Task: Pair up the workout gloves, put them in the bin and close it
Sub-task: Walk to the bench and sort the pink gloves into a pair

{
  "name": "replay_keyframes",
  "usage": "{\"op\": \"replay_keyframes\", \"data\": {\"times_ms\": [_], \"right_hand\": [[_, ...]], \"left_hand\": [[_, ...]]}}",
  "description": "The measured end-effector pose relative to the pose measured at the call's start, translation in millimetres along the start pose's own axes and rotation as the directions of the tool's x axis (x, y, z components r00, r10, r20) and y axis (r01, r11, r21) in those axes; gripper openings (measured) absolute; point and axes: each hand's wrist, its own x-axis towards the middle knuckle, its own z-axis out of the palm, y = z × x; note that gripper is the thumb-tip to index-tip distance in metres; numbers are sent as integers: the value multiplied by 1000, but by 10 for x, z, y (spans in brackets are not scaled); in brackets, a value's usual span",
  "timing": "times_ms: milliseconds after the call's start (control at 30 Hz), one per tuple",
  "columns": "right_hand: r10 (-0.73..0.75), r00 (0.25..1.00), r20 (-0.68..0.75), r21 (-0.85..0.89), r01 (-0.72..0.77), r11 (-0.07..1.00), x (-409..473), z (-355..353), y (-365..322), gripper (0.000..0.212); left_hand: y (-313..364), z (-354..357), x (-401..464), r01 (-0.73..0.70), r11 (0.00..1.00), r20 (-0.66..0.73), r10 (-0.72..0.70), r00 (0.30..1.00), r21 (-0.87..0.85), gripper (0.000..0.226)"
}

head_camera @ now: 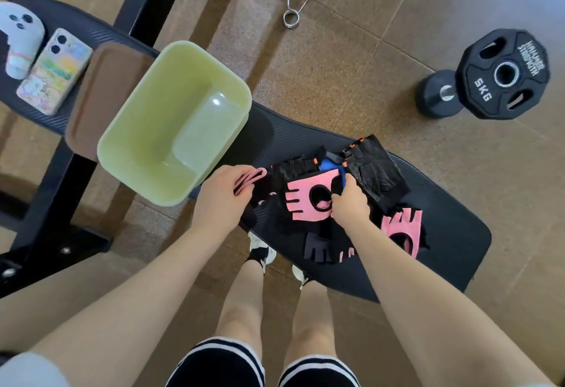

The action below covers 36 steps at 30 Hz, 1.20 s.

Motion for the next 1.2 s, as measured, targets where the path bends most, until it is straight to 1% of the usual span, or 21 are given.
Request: {"op": "replay_keyframes", "data": {"times_ms": [67, 133, 200, 300, 367, 400, 467, 567, 600, 633, 667, 733, 767, 800, 833, 900, 967, 1000, 1100, 1167, 1200], "right_hand": [[37, 999, 4, 2, -37, 999, 24, 75, -3, 59], [51, 999, -17, 13, -51, 999, 37, 133, 3, 51], [-5, 998, -64, 63, 9, 998, 18, 150, 1, 34], [-138, 983, -124, 218, 163, 962, -136, -25, -37, 27], [-257, 962, -91, 389, 272, 880, -321, -281, -70, 17], [-305, 952, -42, 491, 285, 823, -436, -440, -79, 10], [-371, 927, 58, 649, 248, 720, -664, -783, -68, 11], [-439, 884, 163, 778, 158, 608, -991, -1308, 23, 22], [-476, 853, 214, 800, 126, 586, -1104, -1477, 64, 28], [-523, 806, 276, 797, 112, 593, -1234, -1643, 105, 35], [-569, 750, 337, 762, 137, 633, -1357, -1793, 143, 42], [-626, 647, 434, 638, 270, 721, -1619, -2051, 167, 49], [-642, 615, 459, 580, 340, 740, -1746, -2152, 151, 50], [-651, 602, 462, 537, 395, 746, -1852, -2231, 130, 51], [-665, 604, 440, 501, 449, 740, -1940, -2294, 101, 49], [-703, 636, 317, 408, 578, 707, -2069, -2358, 28, 35], [-723, 682, 110, 307, 669, 677, -2166, -2360, -26, 22], [-717, 697, 1, 290, 686, 667, -2199, -2350, -38, 20], [-627, 748, -218, 411, 653, 636, -2246, -2296, -8, 19], [-512, 807, -295, 508, 586, 631, -2237, -2265, 47, 19], [-468, 831, -301, 549, 553, 627, -2226, -2251, 76, 20]], "left_hand": [[-19, -23, 9, 25, 999, 0, -25, 1000, -32, 31], [-19, -50, 19, 54, 996, -8, -55, 998, -76, 31], [-4, -83, 32, 97, 986, -34, -102, 994, -134, 30], [71, -169, 22, 149, 966, -36, -160, 987, -211, 29], [167, -241, 0, 131, 965, -38, -144, 989, -227, 21], [234, -283, -18, 118, 963, -48, -133, 990, -243, 18], [402, -372, -62, 79, 960, -65, -100, 993, -269, 16], [685, -523, -165, -1, 961, -62, -17, 998, -278, 17], [786, -578, -208, -30, 959, -59, 14, 998, -282, 18], [893, -634, -267, -54, 955, -47, 42, 998, -293, 19], [998, -681, -325, -73, 948, -24, 69, 997, -310, 20], [1198, -761, -440, -111, 939, 53, 135, 990, -325, 21], [1293, -791, -495, -127, 938, 101, 167, 981, -322, 22], [1382, -808, -548, -148, 937, 143, 201, 969, -317, 23], [1468, -822, -602, -170, 938, 173, 229, 958, -302, 24], [1650, -834, -712, -194, 936, 200, 259, 945, -292, 27], [1816, -817, -826, -170, 909, 221, 267, 938, -380, 24], [1887, -802, -874, -149, 887, 228, 270, 935, -436, 19], [2017, -781, -959, -92, 828, 216, 249, 944, -552, 6], [2055, -773, -984, -45, 805, 215, 211, 953, -592, 7], [2070, -770, -998, -34, 803, 219, 202, 954, -595, 7]]}}
